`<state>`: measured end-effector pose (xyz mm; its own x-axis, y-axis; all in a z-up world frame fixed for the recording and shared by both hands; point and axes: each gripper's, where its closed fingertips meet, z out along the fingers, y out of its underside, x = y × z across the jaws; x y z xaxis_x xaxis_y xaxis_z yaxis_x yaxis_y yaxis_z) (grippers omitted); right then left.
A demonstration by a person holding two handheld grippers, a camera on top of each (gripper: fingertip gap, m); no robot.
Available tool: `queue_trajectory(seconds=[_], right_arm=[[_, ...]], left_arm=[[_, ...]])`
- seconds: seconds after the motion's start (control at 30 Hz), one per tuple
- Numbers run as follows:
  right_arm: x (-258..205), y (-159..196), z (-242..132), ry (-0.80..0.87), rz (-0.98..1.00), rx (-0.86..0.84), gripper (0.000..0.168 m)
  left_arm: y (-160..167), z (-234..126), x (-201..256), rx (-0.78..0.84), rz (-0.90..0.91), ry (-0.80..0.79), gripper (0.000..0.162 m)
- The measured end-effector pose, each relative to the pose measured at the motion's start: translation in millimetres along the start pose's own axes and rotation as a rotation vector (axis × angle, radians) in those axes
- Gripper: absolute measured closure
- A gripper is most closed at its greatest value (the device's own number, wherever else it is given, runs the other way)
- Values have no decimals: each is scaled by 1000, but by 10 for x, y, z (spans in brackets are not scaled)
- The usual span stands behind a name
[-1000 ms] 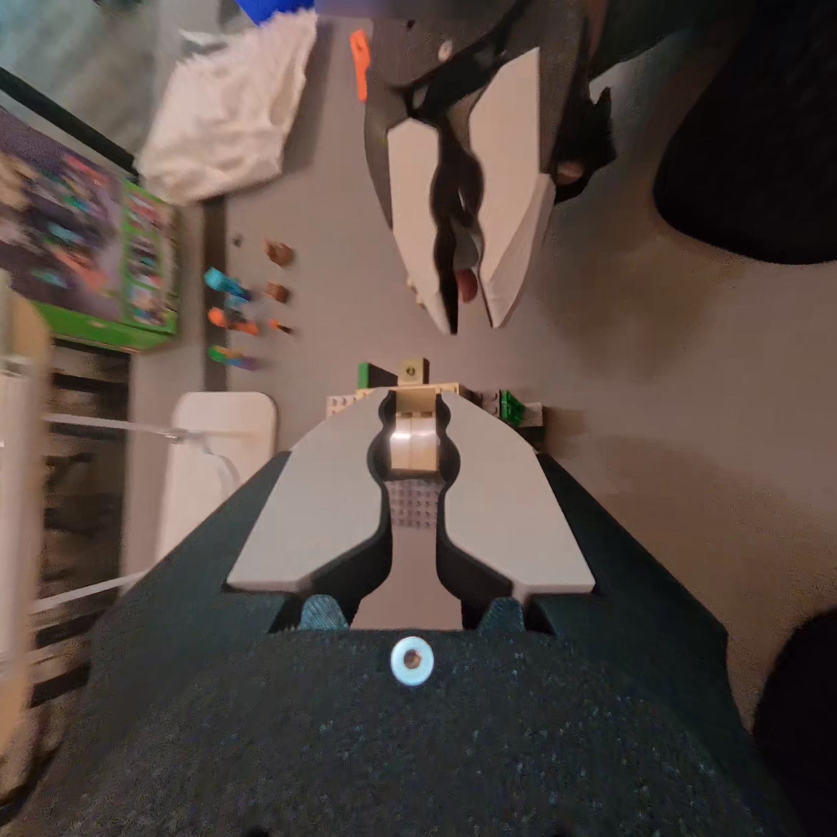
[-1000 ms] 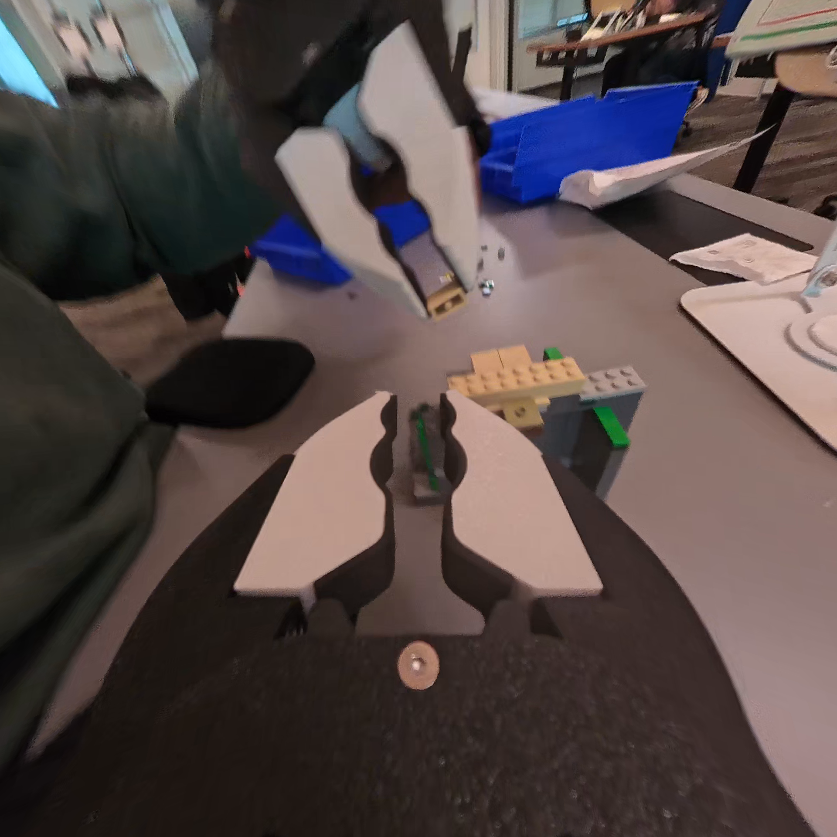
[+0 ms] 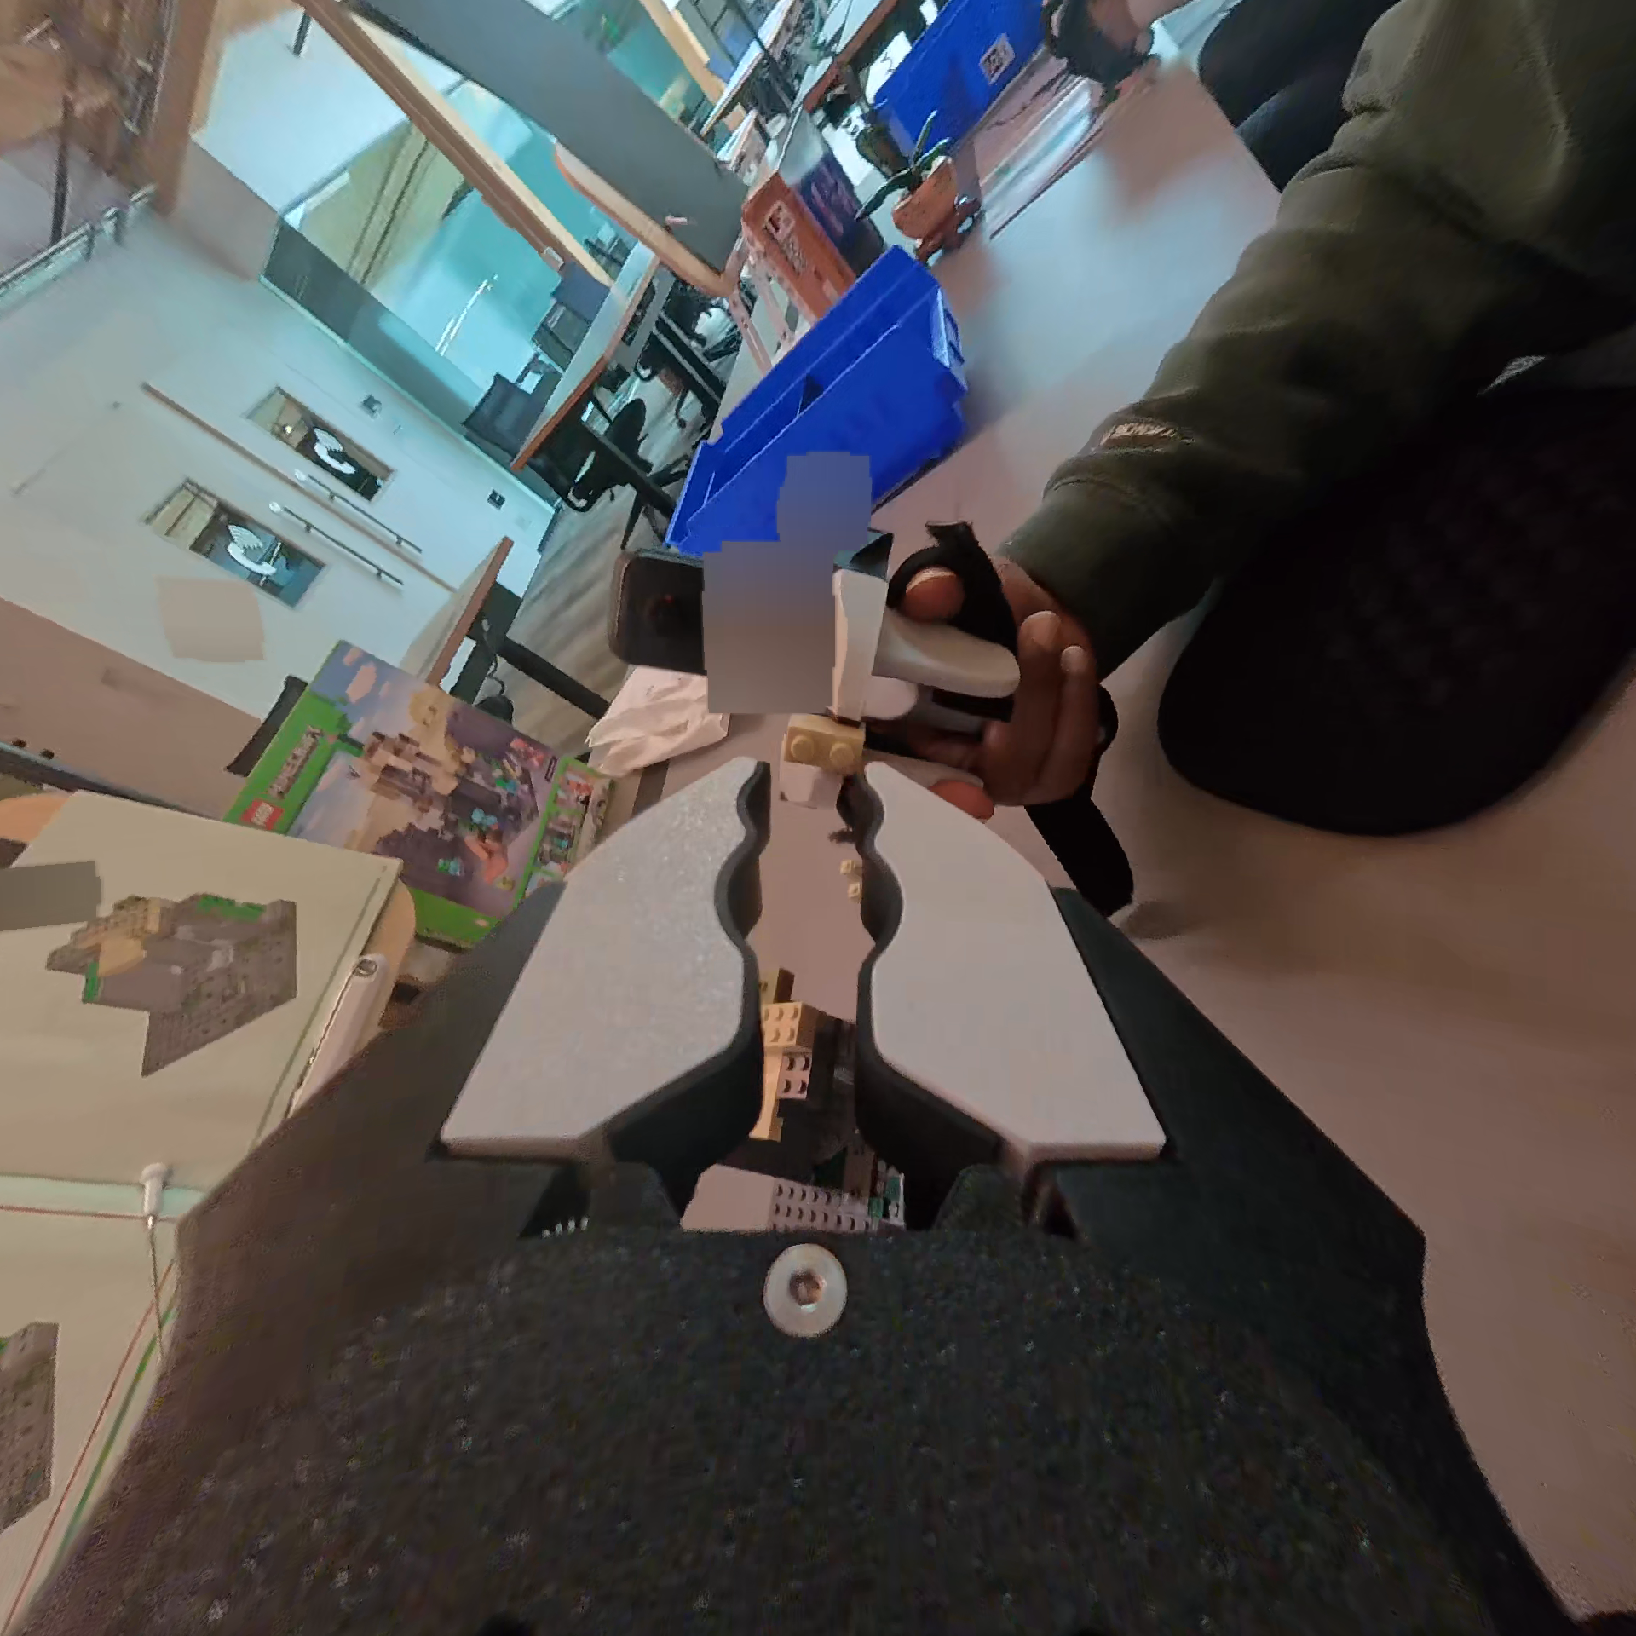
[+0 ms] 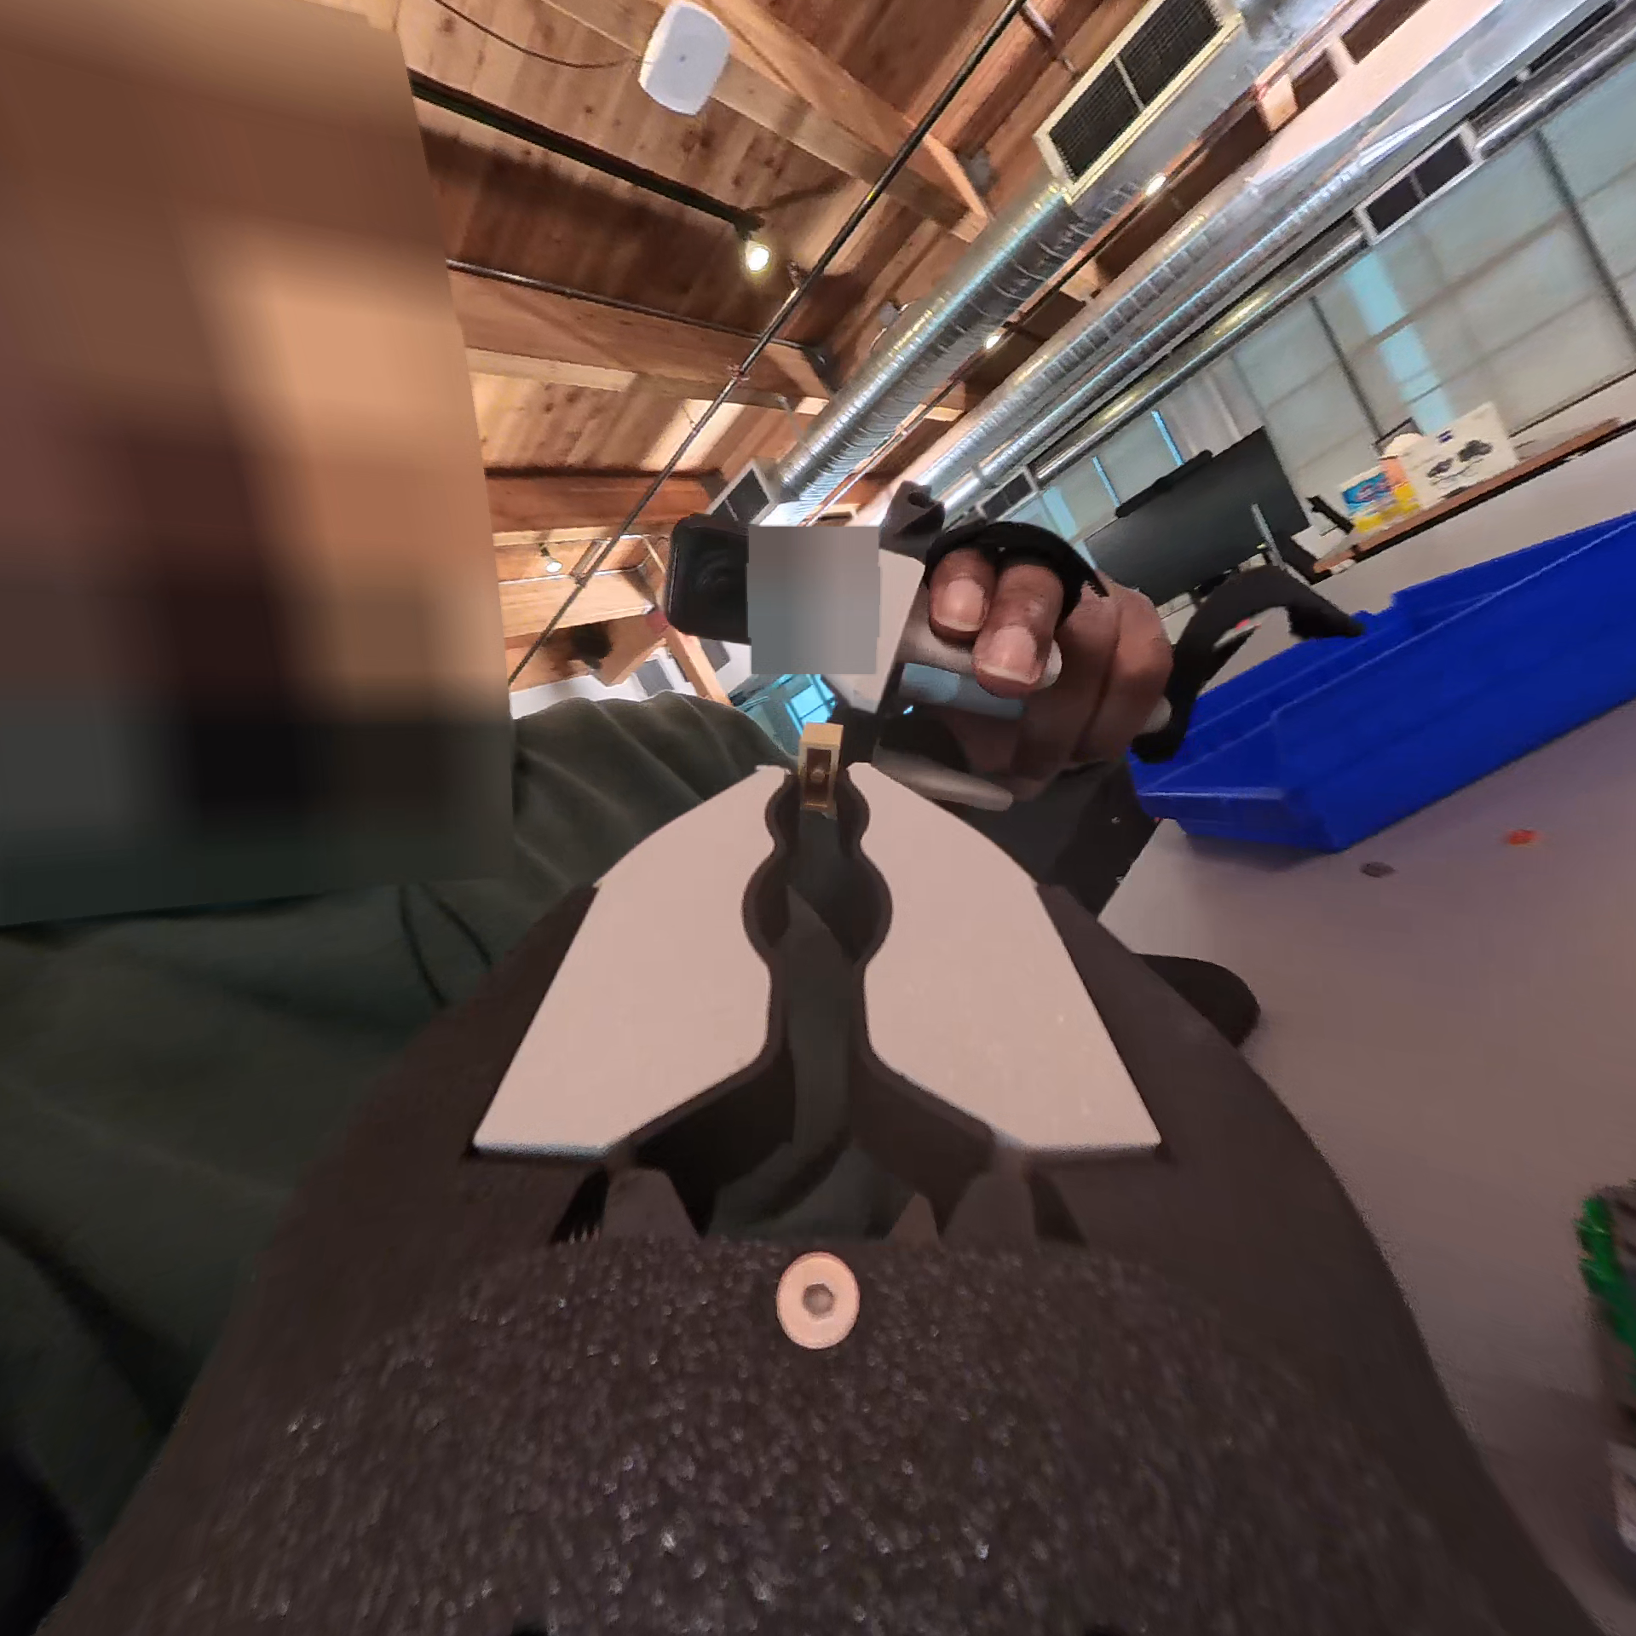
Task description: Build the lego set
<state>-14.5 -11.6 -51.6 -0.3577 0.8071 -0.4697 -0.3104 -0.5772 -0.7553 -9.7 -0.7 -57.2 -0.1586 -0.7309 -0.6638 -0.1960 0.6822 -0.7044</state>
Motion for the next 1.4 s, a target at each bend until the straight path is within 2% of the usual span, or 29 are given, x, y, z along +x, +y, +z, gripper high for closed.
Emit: queue_trajectory(seconds=[0.17,0.67,1.03,1.13,1.2,1.4], right_arm=[[-13,17,-5,-21,22,-1,161],[-21,77,0,-57,66,-13,161],[49,128,-9,-37,73,-28,161],[133,92,-71,25,37,-31,155],[236,40,-176,125,-47,-53,151],[852,13,-754,672,-402,-305,146]], left_arm=[[-70,-6,65,34,41,28,143],[-58,18,109,-14,143,49,146],[-19,-5,150,-35,121,72,147],[84,-12,113,-86,72,98,146],[233,-19,54,-161,16,139,147],[808,47,-117,-413,-158,354,147]])
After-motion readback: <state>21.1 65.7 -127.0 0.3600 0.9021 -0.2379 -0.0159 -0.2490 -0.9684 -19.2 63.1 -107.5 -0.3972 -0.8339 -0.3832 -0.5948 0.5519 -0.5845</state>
